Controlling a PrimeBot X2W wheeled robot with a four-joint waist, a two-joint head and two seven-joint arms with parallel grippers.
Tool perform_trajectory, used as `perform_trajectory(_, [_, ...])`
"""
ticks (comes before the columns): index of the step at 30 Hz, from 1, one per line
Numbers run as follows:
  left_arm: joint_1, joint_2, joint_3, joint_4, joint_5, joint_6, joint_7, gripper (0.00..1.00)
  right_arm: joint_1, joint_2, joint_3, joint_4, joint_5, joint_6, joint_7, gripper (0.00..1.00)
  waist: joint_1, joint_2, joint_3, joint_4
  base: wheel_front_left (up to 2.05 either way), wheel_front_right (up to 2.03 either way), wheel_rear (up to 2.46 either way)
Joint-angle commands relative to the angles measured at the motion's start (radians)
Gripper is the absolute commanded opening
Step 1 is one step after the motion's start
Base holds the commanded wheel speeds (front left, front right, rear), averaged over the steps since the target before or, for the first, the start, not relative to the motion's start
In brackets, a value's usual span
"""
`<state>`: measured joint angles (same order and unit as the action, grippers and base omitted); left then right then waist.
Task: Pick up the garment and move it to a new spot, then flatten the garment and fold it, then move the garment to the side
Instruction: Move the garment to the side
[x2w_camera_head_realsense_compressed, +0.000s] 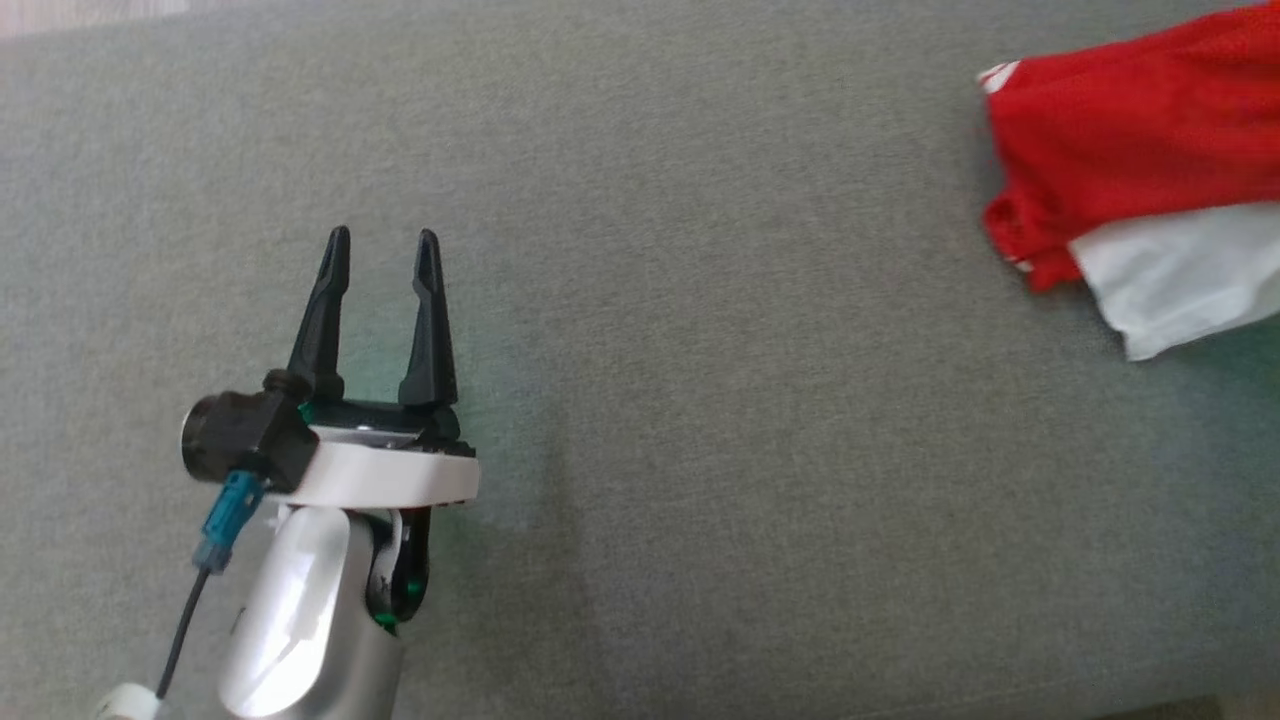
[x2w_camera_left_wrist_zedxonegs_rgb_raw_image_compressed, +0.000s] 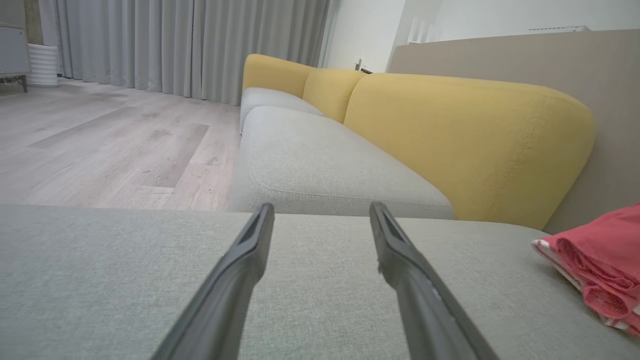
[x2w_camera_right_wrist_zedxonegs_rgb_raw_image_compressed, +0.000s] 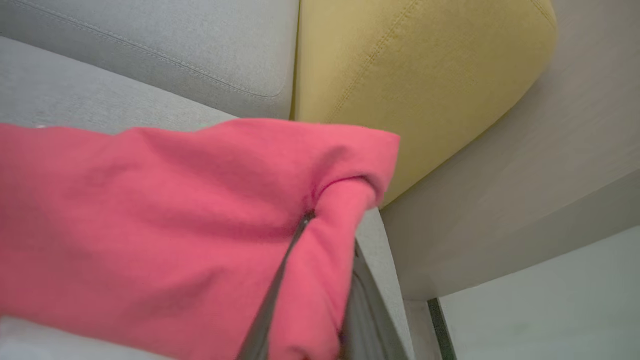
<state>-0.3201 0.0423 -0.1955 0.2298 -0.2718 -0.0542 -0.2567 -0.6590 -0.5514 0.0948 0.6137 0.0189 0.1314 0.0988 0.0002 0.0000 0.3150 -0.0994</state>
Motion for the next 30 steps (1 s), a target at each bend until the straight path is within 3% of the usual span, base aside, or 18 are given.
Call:
perform_trajectory(1, [-0.028, 0.008, 0.038, -0.025, 0.011, -0.005, -0.005, 1.00, -0.023, -0.053, -0.041, -0.007, -0.030, -0.001, 0.000, 0.00, -0.0002, 0.0000, 0.017, 0.015, 0.00, 0.00, 0.00])
perform_trajectory(8, [-0.032, 0.008, 0.049, -0.023, 0.014, -0.009, -0.005, 1.00, -0.013, -0.042, -0.113, 0.022, -0.063, -0.001, 0.006, 0.00, -0.0002, 0.0000, 0.023, 0.023, 0.00, 0.00, 0.00])
perform_trajectory(9, [-0.031, 0.008, 0.051, -0.023, 0.014, -0.009, -0.005, 1.00, -0.011, -0.037, -0.126, 0.023, -0.066, -0.001, 0.001, 0.14, -0.0002, 0.0000, 0.022, 0.023, 0.00, 0.00, 0.00])
perform_trajectory(10, [-0.031, 0.008, 0.053, -0.023, 0.015, -0.009, -0.005, 1.00, -0.007, -0.028, -0.137, 0.020, -0.072, -0.001, -0.002, 1.00, -0.0002, 0.0000, 0.021, 0.022, 0.00, 0.00, 0.00])
perform_trajectory(20, [-0.015, 0.008, 0.060, -0.011, 0.006, -0.008, -0.005, 1.00, 0.010, 0.052, -0.161, -0.048, -0.094, -0.001, -0.028, 1.00, -0.0002, 0.0000, -0.052, 0.018, 0.00, 0.00, 0.00])
perform_trajectory(30, [0.053, 0.008, 0.087, -0.029, 0.000, 0.015, -0.005, 1.00, 0.099, 0.281, -0.146, -0.211, 0.052, -0.001, -0.086, 1.00, -0.0002, 0.0000, -0.219, 0.039, 0.00, 0.00, 0.00])
